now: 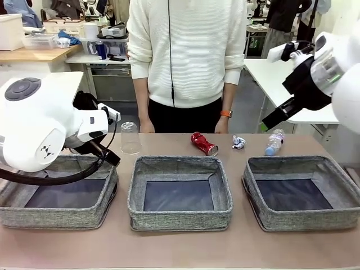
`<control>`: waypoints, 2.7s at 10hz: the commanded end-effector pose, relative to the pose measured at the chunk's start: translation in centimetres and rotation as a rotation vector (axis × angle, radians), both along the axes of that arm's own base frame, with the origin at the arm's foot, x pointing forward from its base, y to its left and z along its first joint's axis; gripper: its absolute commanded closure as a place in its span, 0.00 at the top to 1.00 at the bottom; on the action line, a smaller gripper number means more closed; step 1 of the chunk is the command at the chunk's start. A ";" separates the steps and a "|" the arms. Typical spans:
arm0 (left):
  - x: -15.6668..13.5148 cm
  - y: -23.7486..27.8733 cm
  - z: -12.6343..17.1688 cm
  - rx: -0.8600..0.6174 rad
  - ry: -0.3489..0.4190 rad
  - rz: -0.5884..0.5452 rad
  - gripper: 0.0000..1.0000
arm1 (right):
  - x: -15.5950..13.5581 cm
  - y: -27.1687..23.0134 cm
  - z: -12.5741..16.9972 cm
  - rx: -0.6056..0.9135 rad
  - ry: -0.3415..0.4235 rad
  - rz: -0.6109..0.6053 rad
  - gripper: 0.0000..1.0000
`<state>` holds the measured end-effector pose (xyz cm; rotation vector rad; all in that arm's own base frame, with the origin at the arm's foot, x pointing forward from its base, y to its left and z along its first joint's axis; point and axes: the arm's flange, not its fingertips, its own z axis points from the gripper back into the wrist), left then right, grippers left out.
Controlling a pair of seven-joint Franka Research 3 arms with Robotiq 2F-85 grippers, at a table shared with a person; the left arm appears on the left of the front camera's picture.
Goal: Sort the waste into the appropriate baskets.
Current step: Pick up the waste item pointed out by the person.
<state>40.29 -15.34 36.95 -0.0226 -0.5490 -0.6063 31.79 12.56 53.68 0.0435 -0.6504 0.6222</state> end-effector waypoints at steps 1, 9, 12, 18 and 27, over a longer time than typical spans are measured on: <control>0.0 0.1 0.1 -0.003 -0.001 0.001 1.00 | -0.1 0.0 0.4 0.027 -0.012 0.013 1.00; 0.1 0.6 -0.2 0.012 0.010 0.013 1.00 | -0.1 0.0 0.4 0.027 -0.012 0.013 1.00; 0.1 0.6 -0.2 0.012 0.010 0.013 1.00 | -0.1 0.0 0.4 0.027 -0.012 0.013 1.00; 0.1 0.3 -0.2 0.033 0.002 0.002 1.00 | -0.1 0.0 0.4 0.027 -0.012 0.013 1.00; -14.1 13.1 14.1 -0.456 0.192 -0.440 1.00 | -6.5 -8.3 6.5 0.673 0.345 0.095 1.00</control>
